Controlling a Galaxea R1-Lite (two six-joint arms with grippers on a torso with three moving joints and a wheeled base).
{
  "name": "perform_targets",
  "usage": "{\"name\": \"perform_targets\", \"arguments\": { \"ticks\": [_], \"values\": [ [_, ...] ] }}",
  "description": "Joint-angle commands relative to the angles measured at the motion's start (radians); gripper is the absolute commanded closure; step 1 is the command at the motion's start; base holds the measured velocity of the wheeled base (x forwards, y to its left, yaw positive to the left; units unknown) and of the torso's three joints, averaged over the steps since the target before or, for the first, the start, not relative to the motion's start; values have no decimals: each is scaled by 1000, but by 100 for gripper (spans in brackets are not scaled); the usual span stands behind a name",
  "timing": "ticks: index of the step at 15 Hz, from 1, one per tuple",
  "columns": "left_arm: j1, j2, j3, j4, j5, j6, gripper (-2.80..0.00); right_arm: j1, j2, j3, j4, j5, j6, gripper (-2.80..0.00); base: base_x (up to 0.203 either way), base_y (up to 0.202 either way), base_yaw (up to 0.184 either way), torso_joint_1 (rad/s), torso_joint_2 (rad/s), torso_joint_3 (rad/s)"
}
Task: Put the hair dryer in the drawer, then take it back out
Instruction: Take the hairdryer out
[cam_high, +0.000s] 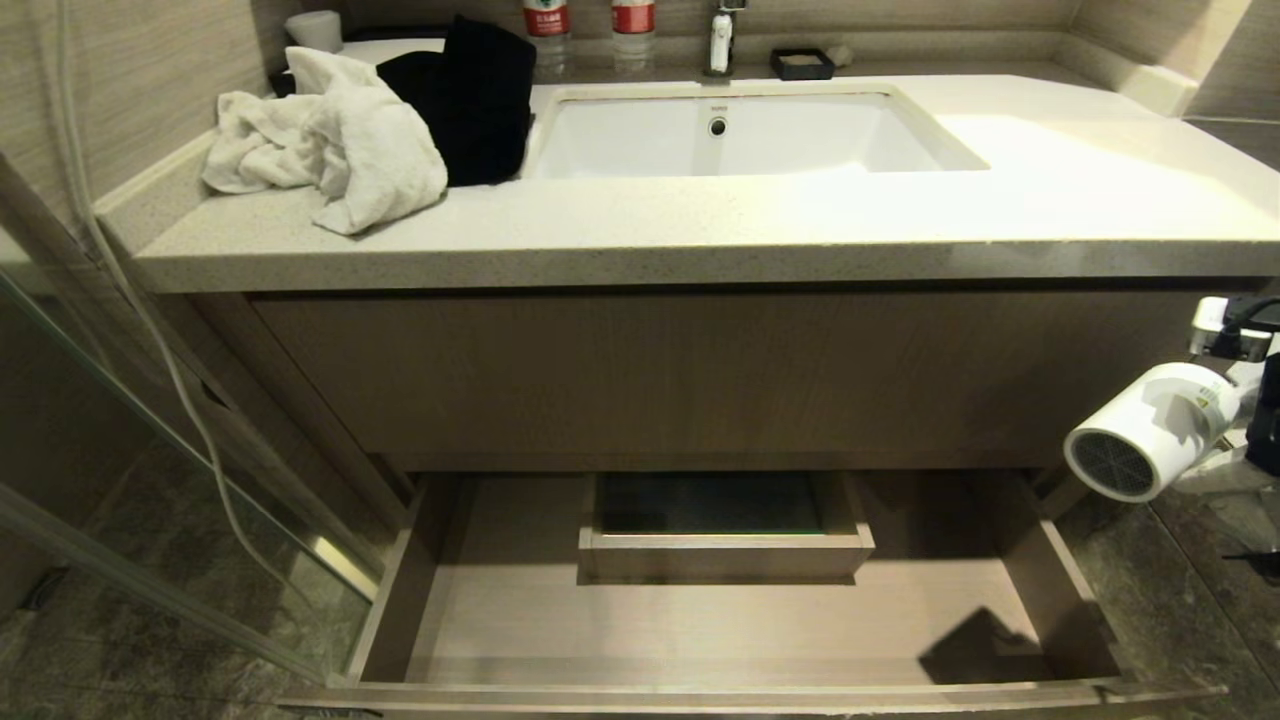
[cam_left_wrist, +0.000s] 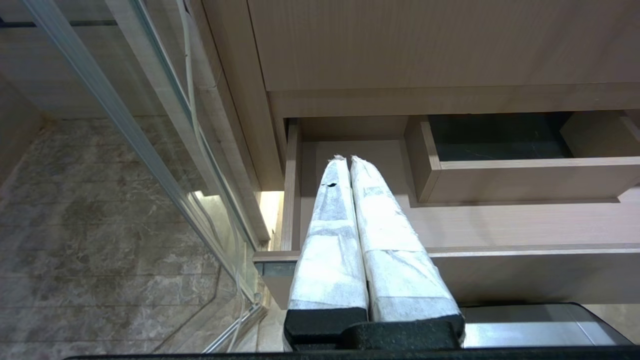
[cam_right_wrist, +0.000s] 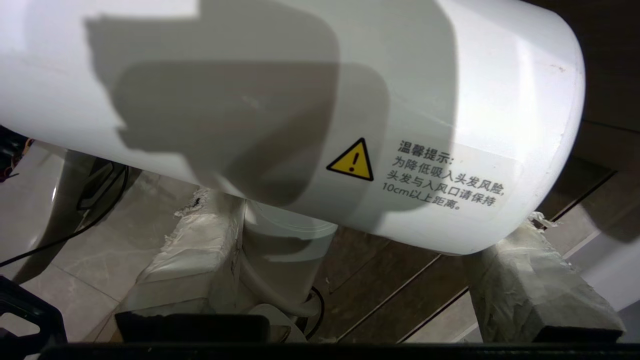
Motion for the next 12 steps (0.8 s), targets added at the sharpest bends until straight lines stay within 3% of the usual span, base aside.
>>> {"name": "perform_targets", "arguments": {
  "ticks": [1, 9, 12],
  "values": [
    [0, -1, 0, 0, 0, 0, 0, -2, 0, 19, 4, 1, -6, 0, 0, 0, 0, 0, 0, 0],
    [0, -1, 0, 0, 0, 0, 0, -21, 23, 121, 19, -90, -5, 0, 0, 0, 0, 0, 0, 0],
    [0, -2, 0, 0, 0, 0, 0, -21, 39, 155, 19, -88, -5, 0, 0, 0, 0, 0, 0, 0]
  ]
}}
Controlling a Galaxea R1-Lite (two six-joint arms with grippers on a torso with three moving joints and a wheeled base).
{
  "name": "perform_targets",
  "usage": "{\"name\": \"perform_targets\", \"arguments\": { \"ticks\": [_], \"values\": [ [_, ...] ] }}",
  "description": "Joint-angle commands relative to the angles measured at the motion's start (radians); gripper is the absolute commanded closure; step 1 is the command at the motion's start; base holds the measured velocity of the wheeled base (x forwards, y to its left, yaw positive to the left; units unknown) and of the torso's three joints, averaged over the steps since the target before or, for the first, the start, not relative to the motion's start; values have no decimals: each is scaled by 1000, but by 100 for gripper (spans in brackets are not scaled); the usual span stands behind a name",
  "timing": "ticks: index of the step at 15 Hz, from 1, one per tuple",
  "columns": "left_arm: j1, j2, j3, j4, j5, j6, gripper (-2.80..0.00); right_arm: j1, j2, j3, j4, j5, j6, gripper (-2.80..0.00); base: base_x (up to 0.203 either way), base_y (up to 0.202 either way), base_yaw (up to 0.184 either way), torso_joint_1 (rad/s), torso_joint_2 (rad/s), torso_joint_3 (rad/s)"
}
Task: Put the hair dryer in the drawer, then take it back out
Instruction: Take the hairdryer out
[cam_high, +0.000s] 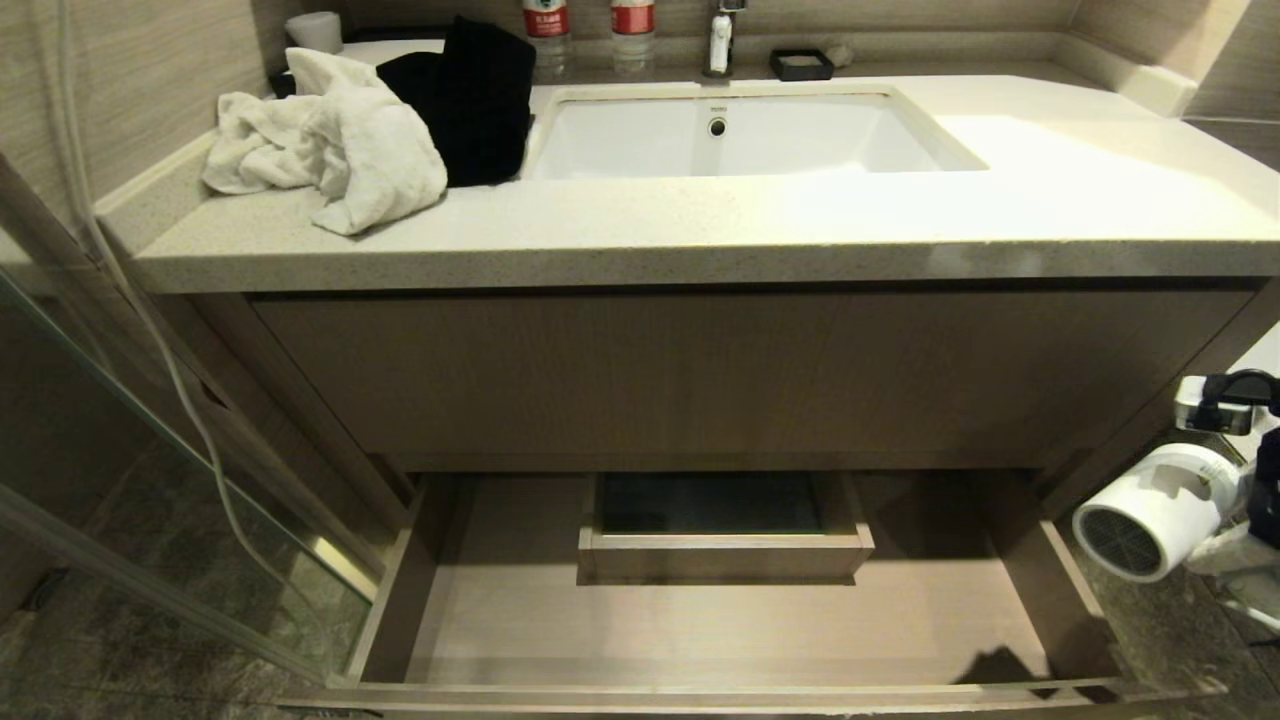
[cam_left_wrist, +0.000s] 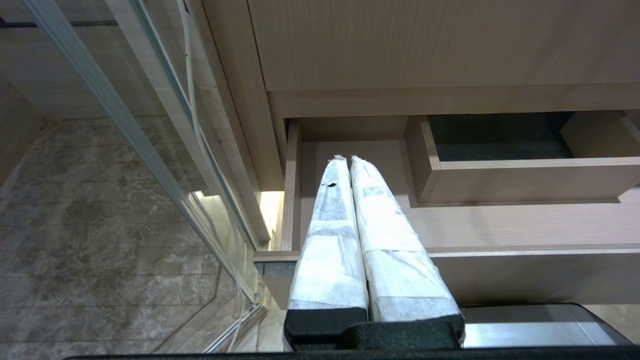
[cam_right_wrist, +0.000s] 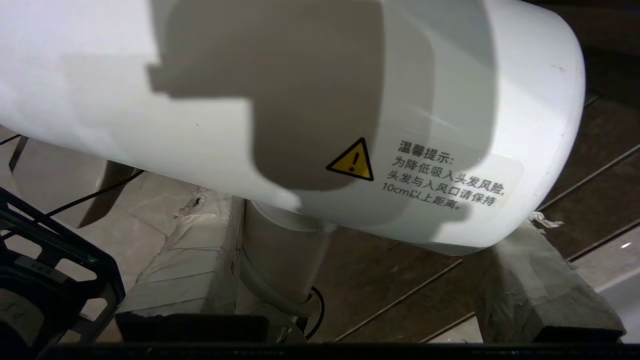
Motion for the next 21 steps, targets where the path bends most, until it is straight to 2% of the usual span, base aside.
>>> {"name": "perform_targets", "arguments": {
  "ticks": [1, 7, 8, 12, 17, 21],
  "values": [
    [0, 0, 0, 0, 0, 1, 0, 0, 18, 35, 5, 3, -6, 0, 0, 0, 0, 0, 0, 0],
    [0, 0, 0, 0, 0, -1, 0, 12, 124, 66, 5, -6, -4, 0, 0, 0, 0, 0, 0, 0],
    [0, -1, 0, 0, 0, 1, 0, 12, 150, 60, 5, -5, 27, 0, 0, 0, 0, 0, 0, 0],
    [0, -2, 0, 0, 0, -1, 0, 33, 222, 57, 5, -4, 258, 0, 0, 0, 0, 0, 0, 0],
    [0, -1, 0, 0, 0, 1, 0, 64, 335, 47, 14, -6, 337, 0, 0, 0, 0, 0, 0, 0],
    [0, -2, 0, 0, 0, 1, 0, 88, 411, 3, 9, -7, 475, 0, 0, 0, 0, 0, 0, 0]
  ]
}}
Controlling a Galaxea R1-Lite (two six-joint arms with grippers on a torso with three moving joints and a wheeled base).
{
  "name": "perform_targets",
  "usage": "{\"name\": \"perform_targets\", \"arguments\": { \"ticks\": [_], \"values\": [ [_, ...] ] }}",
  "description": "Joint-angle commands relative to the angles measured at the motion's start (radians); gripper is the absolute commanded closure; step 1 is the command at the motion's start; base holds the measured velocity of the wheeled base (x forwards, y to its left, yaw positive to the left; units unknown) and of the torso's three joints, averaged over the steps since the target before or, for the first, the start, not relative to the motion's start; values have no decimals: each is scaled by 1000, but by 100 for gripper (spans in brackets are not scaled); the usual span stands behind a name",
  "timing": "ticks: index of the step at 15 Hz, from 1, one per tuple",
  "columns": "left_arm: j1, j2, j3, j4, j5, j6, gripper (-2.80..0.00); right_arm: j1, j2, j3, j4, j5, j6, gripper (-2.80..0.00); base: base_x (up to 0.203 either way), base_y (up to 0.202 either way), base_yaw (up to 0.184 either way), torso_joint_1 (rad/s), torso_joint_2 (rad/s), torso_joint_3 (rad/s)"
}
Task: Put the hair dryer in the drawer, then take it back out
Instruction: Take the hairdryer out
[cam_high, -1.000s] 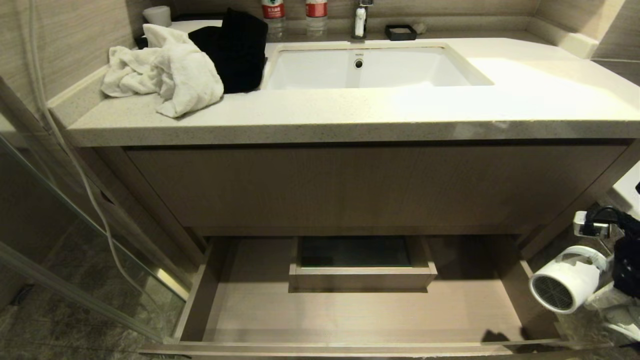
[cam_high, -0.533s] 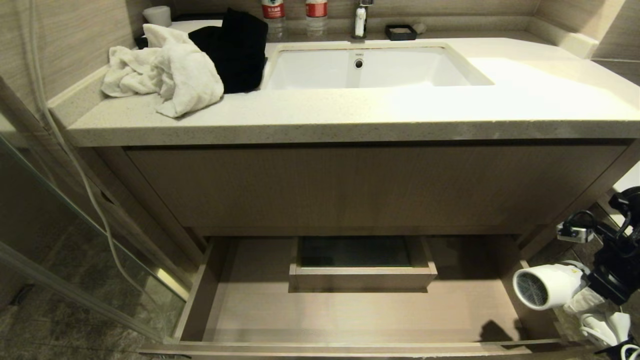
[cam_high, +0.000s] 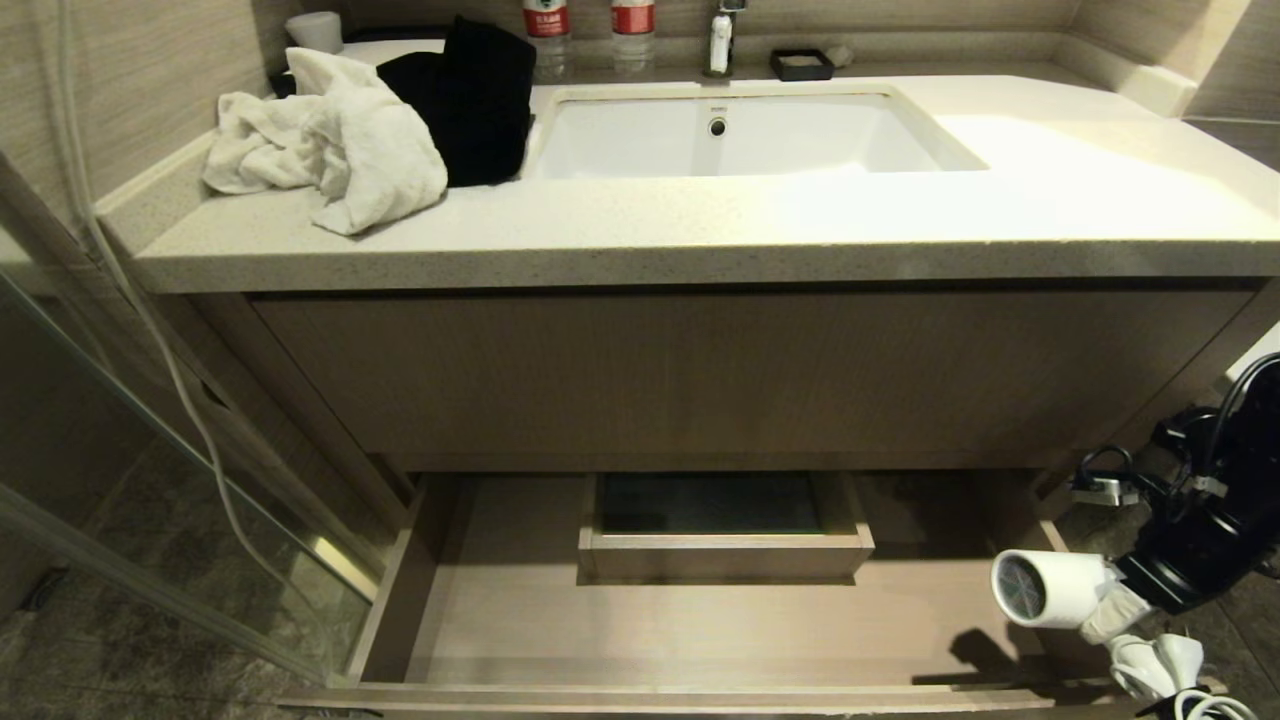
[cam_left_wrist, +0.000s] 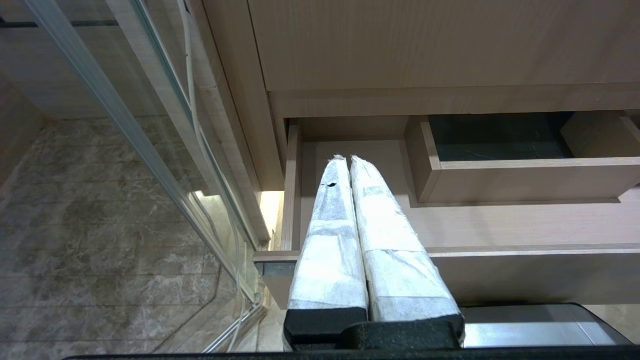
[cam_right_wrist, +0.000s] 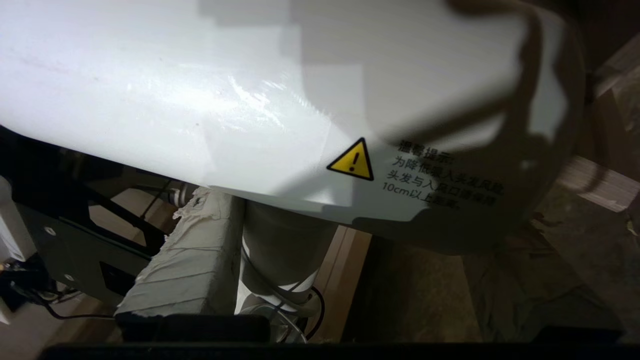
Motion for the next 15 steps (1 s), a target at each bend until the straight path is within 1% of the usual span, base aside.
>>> {"name": "perform_targets", "arguments": {
  "ticks": [1, 3, 6, 8, 9, 11, 12, 15],
  "values": [
    [0, -1, 1, 0, 0, 0, 0, 11, 57, -24, 4, 2, 16, 0, 0, 0, 0, 0, 0, 0],
    [0, -1, 0, 0, 0, 0, 0, 27, 91, -45, -7, 2, 50, 0, 0, 0, 0, 0, 0, 0],
    [0, -1, 0, 0, 0, 0, 0, 47, 146, -92, -19, -5, 131, 0, 0, 0, 0, 0, 0, 0],
    [0, 0, 0, 0, 0, 0, 0, 58, 195, -137, -61, -45, 208, 0, 0, 0, 0, 0, 0, 0],
    [0, 0, 0, 0, 0, 0, 0, 60, 212, -154, -86, -83, 225, 0, 0, 0, 0, 0, 0, 0],
    [0, -1, 0, 0, 0, 0, 0, 59, 238, -175, -111, -133, 230, 0, 0, 0, 0, 0, 0, 0],
    [0, -1, 0, 0, 0, 0, 0, 59, 247, -180, -125, -144, 232, 0, 0, 0, 0, 0, 0, 0],
    [0, 0, 0, 0, 0, 0, 0, 59, 257, -180, -163, -144, 244, 0, 0, 0, 0, 0, 0, 0]
  ]
}}
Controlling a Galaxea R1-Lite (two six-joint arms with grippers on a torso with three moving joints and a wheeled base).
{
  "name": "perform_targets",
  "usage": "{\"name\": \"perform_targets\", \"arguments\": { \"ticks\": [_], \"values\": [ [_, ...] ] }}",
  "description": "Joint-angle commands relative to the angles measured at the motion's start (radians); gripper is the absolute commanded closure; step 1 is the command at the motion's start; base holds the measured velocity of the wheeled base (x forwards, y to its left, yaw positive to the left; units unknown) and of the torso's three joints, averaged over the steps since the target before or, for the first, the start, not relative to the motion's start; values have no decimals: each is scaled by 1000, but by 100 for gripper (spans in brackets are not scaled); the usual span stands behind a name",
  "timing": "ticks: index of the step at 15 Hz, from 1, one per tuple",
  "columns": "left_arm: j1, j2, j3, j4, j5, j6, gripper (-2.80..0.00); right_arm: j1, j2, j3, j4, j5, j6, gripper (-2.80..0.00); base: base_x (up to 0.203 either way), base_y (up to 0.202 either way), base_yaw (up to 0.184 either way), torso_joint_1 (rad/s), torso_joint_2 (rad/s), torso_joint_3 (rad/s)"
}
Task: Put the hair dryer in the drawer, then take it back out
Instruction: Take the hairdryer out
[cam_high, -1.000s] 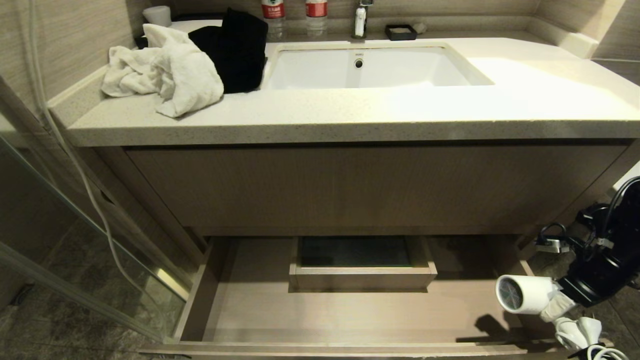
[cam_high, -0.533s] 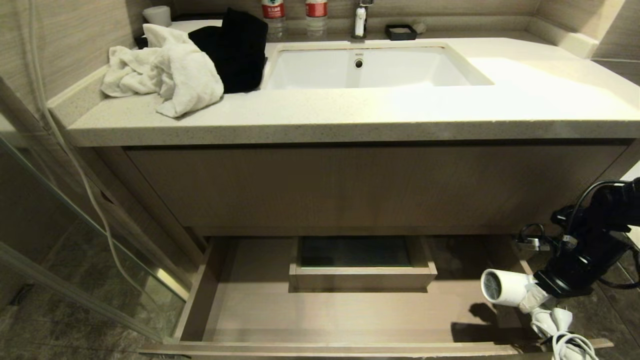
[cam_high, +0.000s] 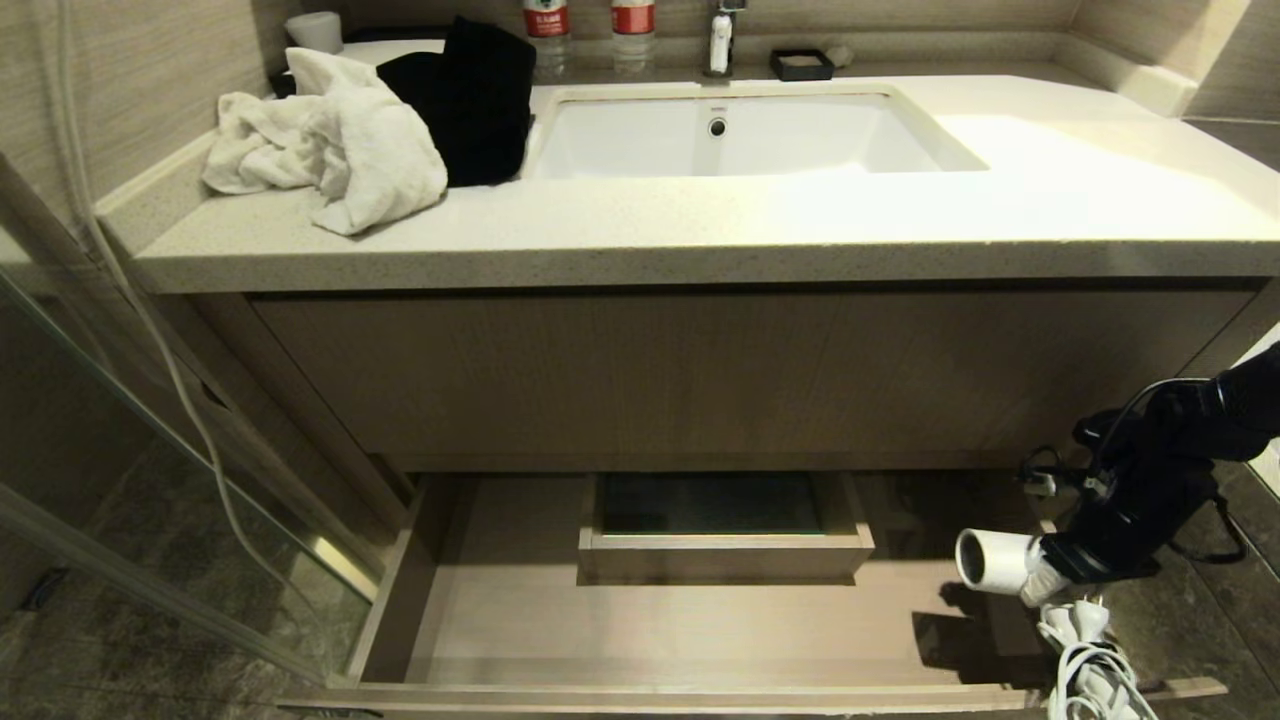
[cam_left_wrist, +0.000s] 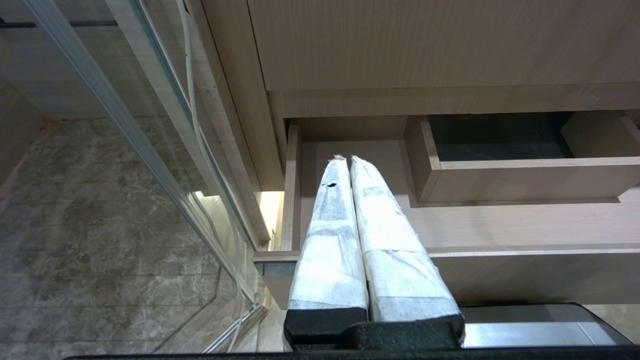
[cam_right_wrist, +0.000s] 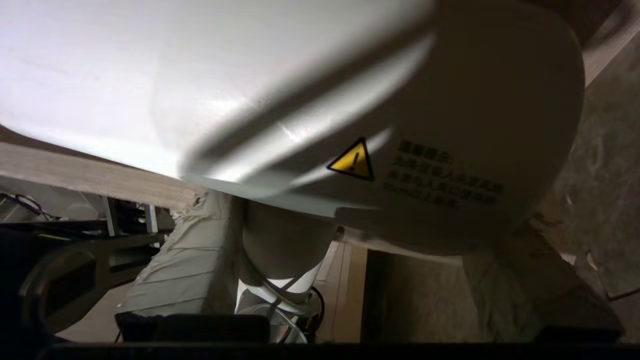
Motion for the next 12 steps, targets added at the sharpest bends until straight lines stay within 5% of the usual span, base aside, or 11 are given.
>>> {"name": "perform_targets", "arguments": {
  "ticks": [1, 12],
  "values": [
    [0, -2, 0, 0, 1, 1, 0, 1, 16, -1, -4, 1, -3, 0, 0, 0, 0, 0, 0, 0],
    [0, -2, 0, 0, 1, 1, 0, 21, 146, -105, -111, -1, 60, 0, 0, 0, 0, 0, 0, 0]
  ]
}}
